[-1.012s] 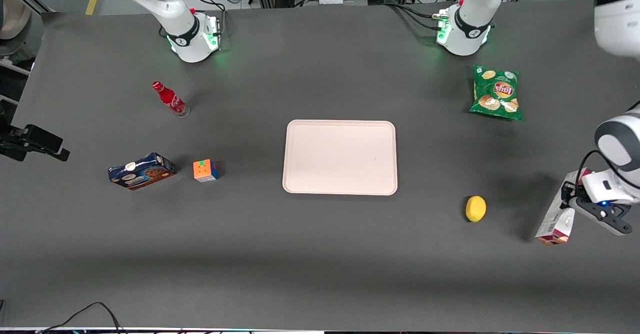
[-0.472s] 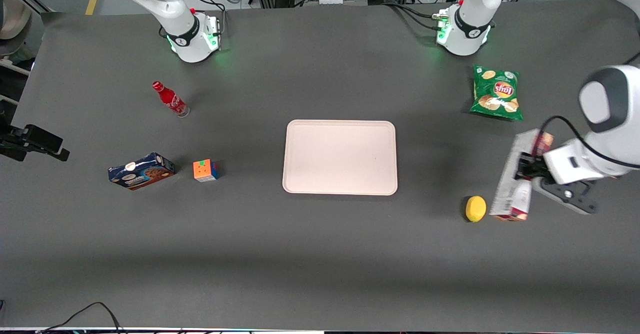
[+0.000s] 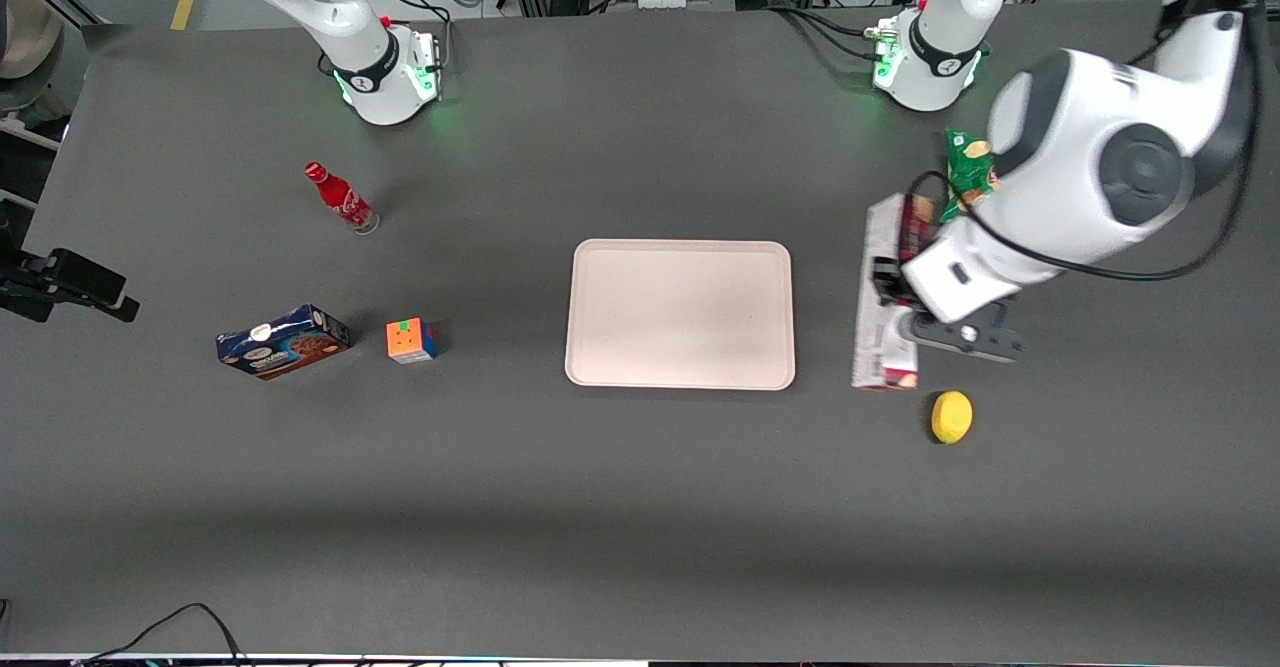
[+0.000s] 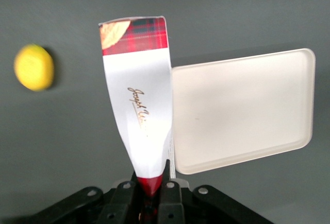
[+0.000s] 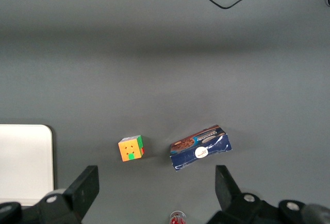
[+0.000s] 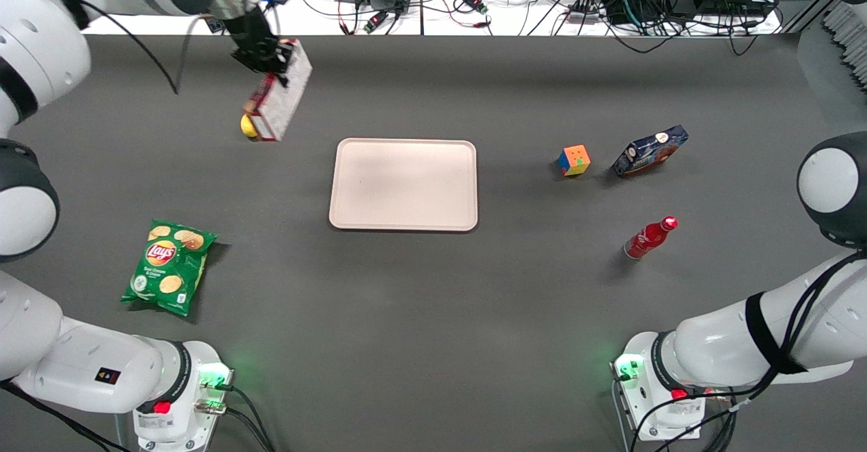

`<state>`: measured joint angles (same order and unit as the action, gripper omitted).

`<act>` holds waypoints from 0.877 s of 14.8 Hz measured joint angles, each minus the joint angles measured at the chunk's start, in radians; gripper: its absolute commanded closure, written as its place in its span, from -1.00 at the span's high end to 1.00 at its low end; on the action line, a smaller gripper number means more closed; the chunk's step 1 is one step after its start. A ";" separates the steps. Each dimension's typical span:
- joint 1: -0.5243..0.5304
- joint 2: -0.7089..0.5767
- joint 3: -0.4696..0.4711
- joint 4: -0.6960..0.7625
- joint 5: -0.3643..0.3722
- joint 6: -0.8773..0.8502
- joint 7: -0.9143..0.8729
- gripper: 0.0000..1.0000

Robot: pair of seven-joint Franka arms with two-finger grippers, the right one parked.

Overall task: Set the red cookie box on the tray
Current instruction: 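Lift the box and carry it with the left gripper to the tray, then lower the upright box onto the tray's edge and open the left gripper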

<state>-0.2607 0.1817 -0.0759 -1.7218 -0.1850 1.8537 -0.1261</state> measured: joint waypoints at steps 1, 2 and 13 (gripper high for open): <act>-0.004 0.000 -0.035 -0.005 0.016 0.008 -0.077 -1.00; -0.005 0.000 -0.070 -0.017 0.040 0.027 -0.150 -1.00; -0.007 0.007 -0.260 -0.368 0.297 0.526 -0.475 -1.00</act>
<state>-0.2678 0.1886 -0.3356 -2.0893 0.1124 2.3800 -0.6015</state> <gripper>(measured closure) 0.863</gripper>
